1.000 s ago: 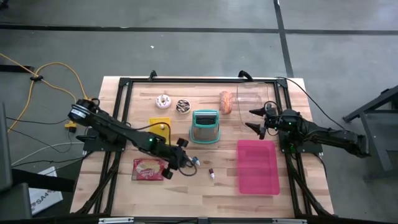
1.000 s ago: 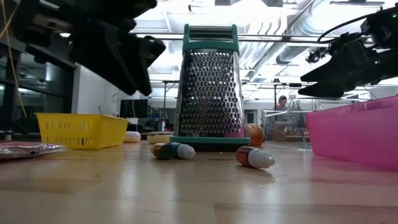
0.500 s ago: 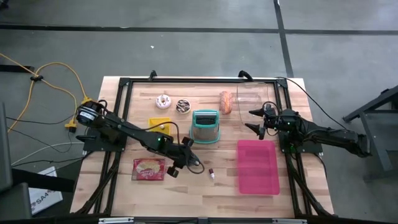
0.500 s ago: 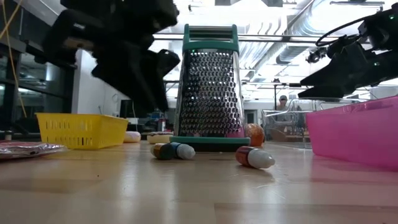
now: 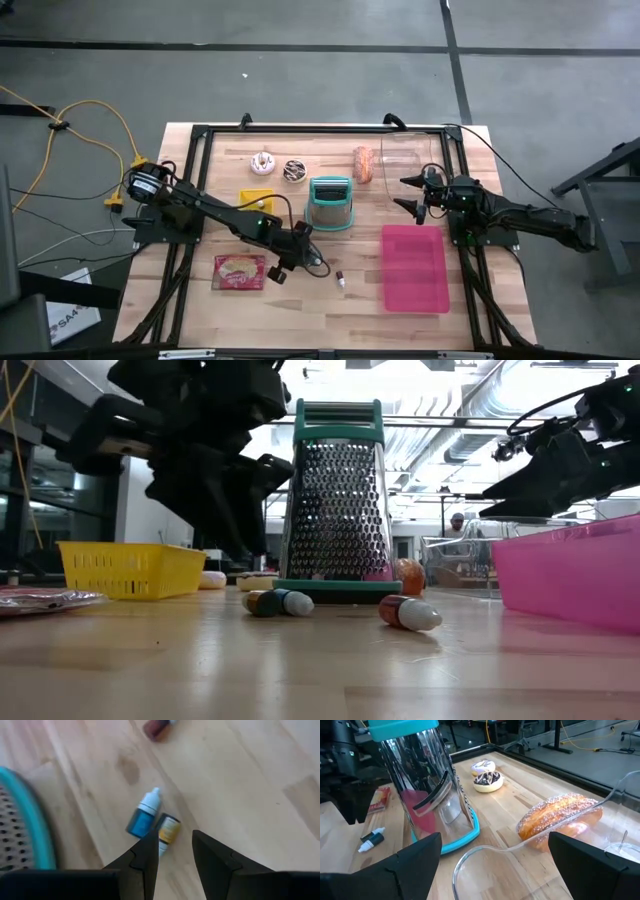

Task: Pick & Place Food Item
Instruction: Put the blue food coloring bottle into the yellow bin

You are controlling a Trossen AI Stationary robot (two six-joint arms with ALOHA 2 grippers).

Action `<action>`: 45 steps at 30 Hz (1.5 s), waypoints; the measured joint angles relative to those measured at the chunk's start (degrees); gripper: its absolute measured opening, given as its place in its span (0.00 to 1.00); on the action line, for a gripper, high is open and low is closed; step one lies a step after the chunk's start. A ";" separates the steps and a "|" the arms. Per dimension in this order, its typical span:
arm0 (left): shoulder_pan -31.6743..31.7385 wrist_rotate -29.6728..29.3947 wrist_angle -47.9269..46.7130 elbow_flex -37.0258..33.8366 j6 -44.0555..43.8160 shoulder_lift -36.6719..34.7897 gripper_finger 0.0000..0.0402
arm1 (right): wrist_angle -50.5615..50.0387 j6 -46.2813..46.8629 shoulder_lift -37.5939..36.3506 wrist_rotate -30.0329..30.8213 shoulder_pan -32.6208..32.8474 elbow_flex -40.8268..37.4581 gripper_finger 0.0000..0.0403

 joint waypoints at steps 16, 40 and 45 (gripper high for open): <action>0.02 6.67 -0.54 0.63 2.59 0.00 0.28 | 0.04 0.00 0.00 0.02 0.00 0.02 0.89; 0.61 5.40 -5.53 8.94 7.61 4.23 0.28 | 0.08 0.00 0.06 0.02 0.00 0.02 0.89; 0.61 5.59 -6.21 8.93 7.79 4.81 0.28 | 0.04 0.00 0.55 -0.01 0.00 0.02 0.89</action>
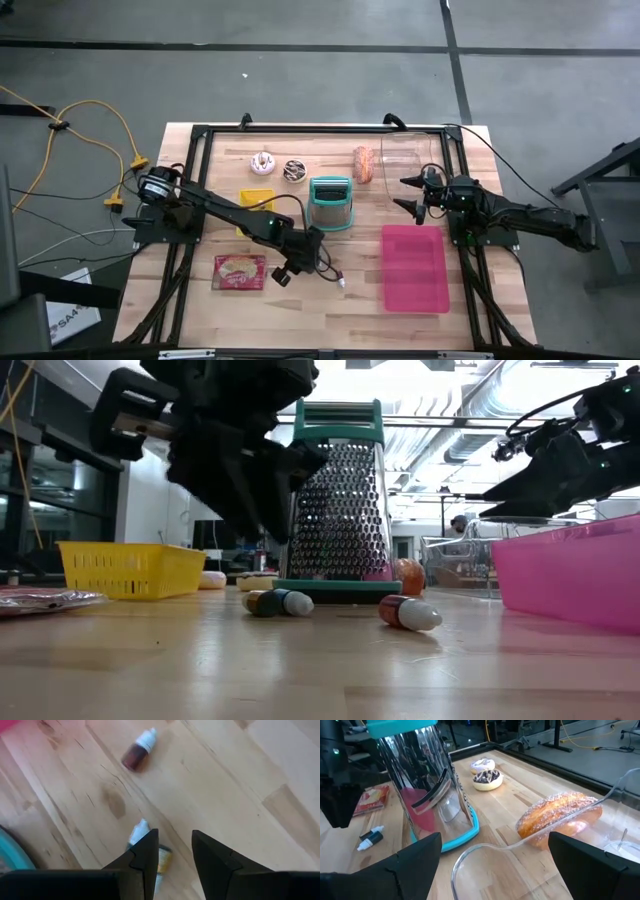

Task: Pick & Place Food Item
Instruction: Put the blue food coloring bottle into the yellow bin

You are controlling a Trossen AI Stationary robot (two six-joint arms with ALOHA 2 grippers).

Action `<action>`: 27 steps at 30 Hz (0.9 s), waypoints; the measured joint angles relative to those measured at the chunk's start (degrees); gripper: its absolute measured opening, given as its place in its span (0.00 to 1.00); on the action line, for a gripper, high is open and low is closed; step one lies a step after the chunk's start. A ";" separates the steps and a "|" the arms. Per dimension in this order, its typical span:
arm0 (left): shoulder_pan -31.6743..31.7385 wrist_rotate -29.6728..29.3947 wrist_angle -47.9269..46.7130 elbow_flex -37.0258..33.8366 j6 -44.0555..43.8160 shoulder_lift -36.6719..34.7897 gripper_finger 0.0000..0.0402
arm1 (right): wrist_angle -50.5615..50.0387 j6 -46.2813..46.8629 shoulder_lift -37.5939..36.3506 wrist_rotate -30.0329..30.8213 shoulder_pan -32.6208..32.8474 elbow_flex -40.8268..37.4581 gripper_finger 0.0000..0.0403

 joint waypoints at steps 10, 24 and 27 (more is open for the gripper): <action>0.00 -2.94 -1.31 -0.02 0.03 0.70 0.28 | -0.02 0.00 0.04 0.01 0.00 -0.02 0.89; 0.00 -3.35 -2.35 -0.10 -0.04 3.68 0.28 | -0.04 0.00 0.17 0.01 0.00 -0.02 0.89; 0.00 -4.06 -1.82 0.02 -0.09 4.33 0.28 | -0.02 0.00 0.17 0.03 0.00 0.00 0.89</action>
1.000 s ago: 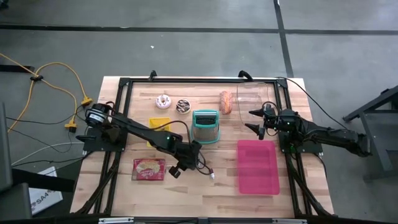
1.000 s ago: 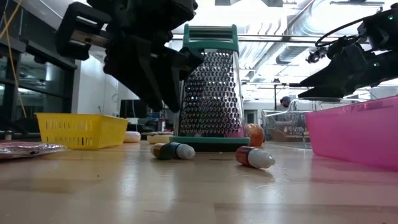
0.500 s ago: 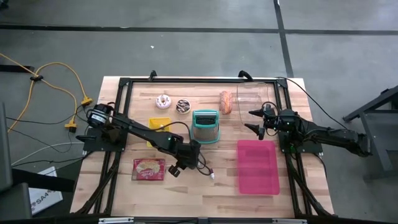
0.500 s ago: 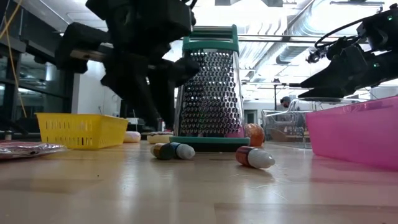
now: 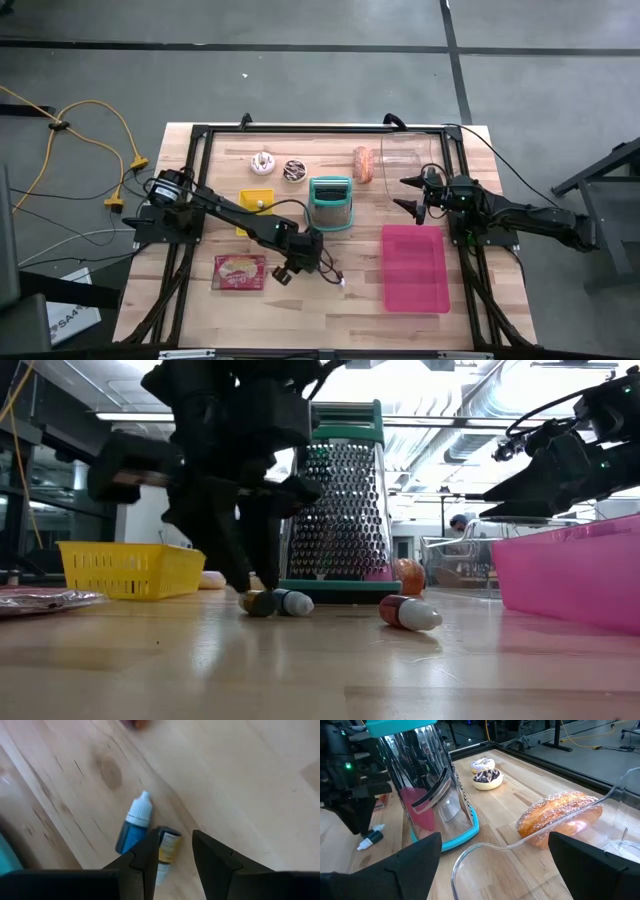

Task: Pick & Place Food Item
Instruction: Put the blue food coloring bottle into the yellow bin

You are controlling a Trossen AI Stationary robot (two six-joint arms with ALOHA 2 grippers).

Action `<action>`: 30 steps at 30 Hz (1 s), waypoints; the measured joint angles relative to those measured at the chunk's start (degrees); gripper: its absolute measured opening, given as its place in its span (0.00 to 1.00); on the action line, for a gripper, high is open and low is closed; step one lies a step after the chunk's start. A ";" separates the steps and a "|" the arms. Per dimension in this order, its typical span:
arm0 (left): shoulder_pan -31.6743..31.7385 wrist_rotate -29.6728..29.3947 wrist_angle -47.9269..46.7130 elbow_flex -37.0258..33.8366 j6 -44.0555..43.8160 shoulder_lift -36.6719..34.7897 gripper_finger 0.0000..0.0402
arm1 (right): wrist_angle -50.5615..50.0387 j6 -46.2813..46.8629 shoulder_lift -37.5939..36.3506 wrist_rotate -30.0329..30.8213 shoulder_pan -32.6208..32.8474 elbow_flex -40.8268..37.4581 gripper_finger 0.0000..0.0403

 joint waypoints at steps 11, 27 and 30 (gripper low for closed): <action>0.04 -0.48 -0.14 -0.08 -0.07 0.09 0.28 | 0.02 0.00 0.02 0.00 0.00 0.00 0.89; 0.04 -0.46 -0.11 -0.08 -0.07 0.09 0.28 | 0.02 0.00 0.02 0.00 0.00 0.00 0.89; 0.04 -0.46 -0.11 -0.08 -0.07 0.09 0.28 | 0.04 0.00 0.02 0.00 0.00 0.00 0.89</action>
